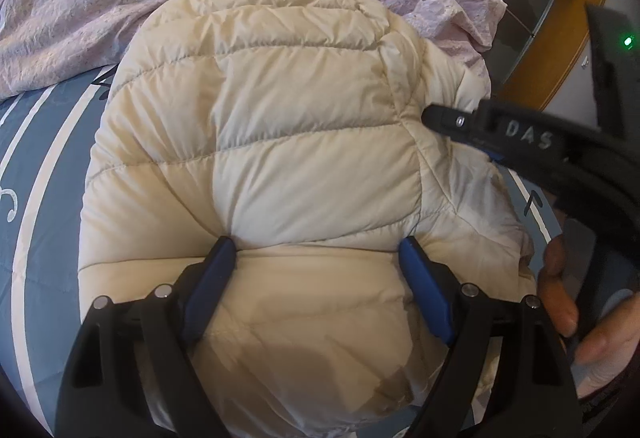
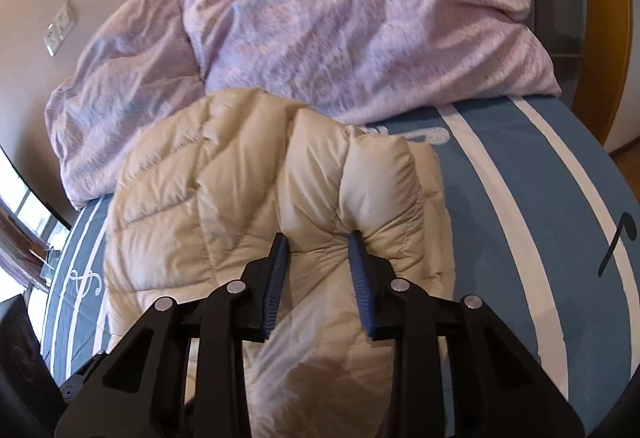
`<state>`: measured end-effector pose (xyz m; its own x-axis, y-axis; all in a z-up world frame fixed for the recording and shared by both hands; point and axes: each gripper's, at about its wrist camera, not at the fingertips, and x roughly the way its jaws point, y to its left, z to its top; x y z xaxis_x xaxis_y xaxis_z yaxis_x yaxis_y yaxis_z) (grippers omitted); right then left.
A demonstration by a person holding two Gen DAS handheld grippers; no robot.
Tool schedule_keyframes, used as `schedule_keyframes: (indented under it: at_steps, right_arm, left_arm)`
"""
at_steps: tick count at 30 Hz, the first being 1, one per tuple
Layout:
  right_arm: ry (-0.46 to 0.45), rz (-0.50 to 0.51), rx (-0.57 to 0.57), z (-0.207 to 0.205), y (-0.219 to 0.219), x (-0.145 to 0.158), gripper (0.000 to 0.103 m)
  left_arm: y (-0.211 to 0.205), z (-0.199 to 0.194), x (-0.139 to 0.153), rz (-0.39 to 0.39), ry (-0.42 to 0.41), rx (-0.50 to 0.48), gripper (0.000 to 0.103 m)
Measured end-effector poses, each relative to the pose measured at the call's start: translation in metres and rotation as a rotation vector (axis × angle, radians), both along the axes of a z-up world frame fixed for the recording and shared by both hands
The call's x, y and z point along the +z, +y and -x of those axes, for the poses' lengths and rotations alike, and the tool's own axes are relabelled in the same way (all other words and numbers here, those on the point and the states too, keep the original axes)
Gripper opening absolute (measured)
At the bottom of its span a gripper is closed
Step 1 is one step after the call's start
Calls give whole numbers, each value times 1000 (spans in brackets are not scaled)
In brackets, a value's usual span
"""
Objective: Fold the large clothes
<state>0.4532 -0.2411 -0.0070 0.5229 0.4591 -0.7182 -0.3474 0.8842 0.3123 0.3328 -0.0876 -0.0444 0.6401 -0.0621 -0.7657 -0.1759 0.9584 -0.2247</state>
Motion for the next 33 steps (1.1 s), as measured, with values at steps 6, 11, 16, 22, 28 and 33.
schedule_keyframes:
  at_steps: [6,11,16,22,28,33]
  right_arm:
    - [15,41,-26,4,-9,-21,31]
    - [27,70,-35,4,-13,-33,31]
    - [20,98,-40,4,-15,-37,31]
    - [25,69,-47,3,-22,-42,31]
    - [26,62,-50,3,-22,-43,31]
    - [25,64,-47,2,-22,-43,31]
  left_arm:
    - [-2,4,5,2,-18,-28,83]
    - [-5,7,20,4,-39,-64,79]
    - [5,8,49,-13,-84,-75,79]
    - [30,-10,75,-128,-120,-40,79]
    - [49,-43,77,-205,-88,-39,79]
    - [48,-60,73,-264,-79,-66,79]
